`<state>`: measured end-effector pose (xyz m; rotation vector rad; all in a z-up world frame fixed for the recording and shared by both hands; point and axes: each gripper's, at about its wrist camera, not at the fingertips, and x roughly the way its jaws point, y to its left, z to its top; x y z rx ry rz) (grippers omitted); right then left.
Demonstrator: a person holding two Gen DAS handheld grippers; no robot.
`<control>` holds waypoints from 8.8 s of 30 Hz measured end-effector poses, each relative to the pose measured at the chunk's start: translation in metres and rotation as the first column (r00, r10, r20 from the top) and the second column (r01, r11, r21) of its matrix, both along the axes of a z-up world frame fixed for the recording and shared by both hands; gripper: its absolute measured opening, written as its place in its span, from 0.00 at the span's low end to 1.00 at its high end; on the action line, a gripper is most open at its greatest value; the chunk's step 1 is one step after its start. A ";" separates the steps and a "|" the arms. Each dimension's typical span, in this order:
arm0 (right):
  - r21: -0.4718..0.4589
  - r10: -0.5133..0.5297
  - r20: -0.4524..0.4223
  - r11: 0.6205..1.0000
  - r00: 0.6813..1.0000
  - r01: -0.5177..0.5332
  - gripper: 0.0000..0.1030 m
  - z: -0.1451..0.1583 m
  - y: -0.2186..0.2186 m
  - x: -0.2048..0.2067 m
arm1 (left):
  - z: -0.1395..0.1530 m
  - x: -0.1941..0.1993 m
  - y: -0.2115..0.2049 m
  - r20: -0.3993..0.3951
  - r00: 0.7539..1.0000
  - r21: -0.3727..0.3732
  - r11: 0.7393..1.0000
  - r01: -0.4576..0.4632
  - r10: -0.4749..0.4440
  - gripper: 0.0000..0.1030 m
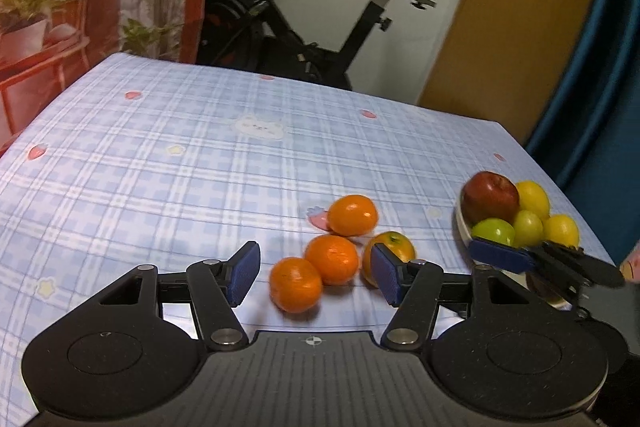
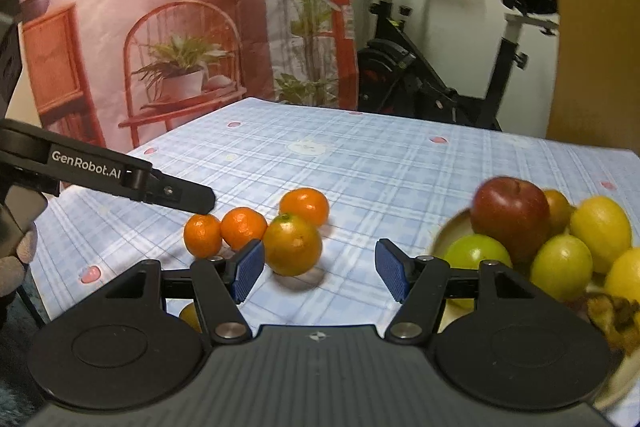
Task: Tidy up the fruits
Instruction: 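Move the left gripper to the small orange tangerines on the table, then close the left gripper around a tangerine with a green stem, then carry the tangerine over the beige plate with the left gripper, then lower the tangerine onto the plate and open the left gripper, then move the left gripper back to the remaining tangerines, then close the left gripper around another tangerine and lift it, then carry the tangerine over the beige plate with the left gripper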
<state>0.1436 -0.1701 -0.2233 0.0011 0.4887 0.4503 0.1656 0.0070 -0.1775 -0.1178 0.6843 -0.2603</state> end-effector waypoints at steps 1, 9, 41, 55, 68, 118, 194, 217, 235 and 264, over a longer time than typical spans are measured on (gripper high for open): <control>-0.004 0.014 0.004 1.000 1.000 -0.014 0.63 -0.002 0.003 0.002 | 0.000 0.000 -0.001 0.004 1.000 -0.001 1.000 0.007 -0.007 0.62; 0.011 0.064 -0.009 0.998 0.998 -0.064 0.63 -0.013 0.012 0.019 | 0.000 0.007 -0.007 -0.002 0.998 -0.029 0.998 0.058 -0.058 0.60; 0.105 0.102 -0.102 0.990 0.990 -0.091 0.44 -0.018 0.004 0.037 | -0.018 0.047 -0.063 -0.095 0.960 0.109 0.956 0.272 -0.262 0.46; 0.107 0.086 -0.093 0.991 0.992 -0.076 0.44 -0.016 -0.001 0.030 | -0.013 0.037 -0.065 -0.068 0.959 0.081 0.956 0.280 -0.275 0.38; 0.115 -0.104 -0.096 0.987 0.990 0.115 0.43 0.011 -0.056 -0.004 | 0.001 0.024 -0.119 0.004 0.900 0.006 0.900 0.435 -0.435 0.37; 0.044 -0.066 0.051 0.997 0.997 0.064 0.53 0.006 -0.057 -0.027 | 0.011 0.007 -0.047 0.013 0.994 -0.049 0.993 0.107 -0.107 0.47; 0.004 0.041 -0.095 0.999 0.995 -0.041 0.51 -0.009 0.026 0.081 | -0.030 0.100 0.016 -0.195 0.977 -0.275 0.961 0.029 -0.085 0.46; 0.106 0.041 -0.195 0.994 0.980 -0.020 0.43 -0.016 0.017 0.090 | -0.049 0.105 -0.016 -0.207 0.963 -0.236 0.964 0.122 -0.173 0.42; 0.159 -0.074 -0.064 0.984 0.995 0.084 0.43 0.023 -0.021 0.032 | -0.004 0.058 -0.062 -0.060 0.960 -0.215 0.943 0.254 -0.273 0.42; 0.192 -0.399 -0.135 0.887 0.907 0.419 0.43 0.025 -0.151 -0.009 | -0.011 0.065 -0.211 -0.111 0.832 -0.117 0.838 0.533 -0.544 0.42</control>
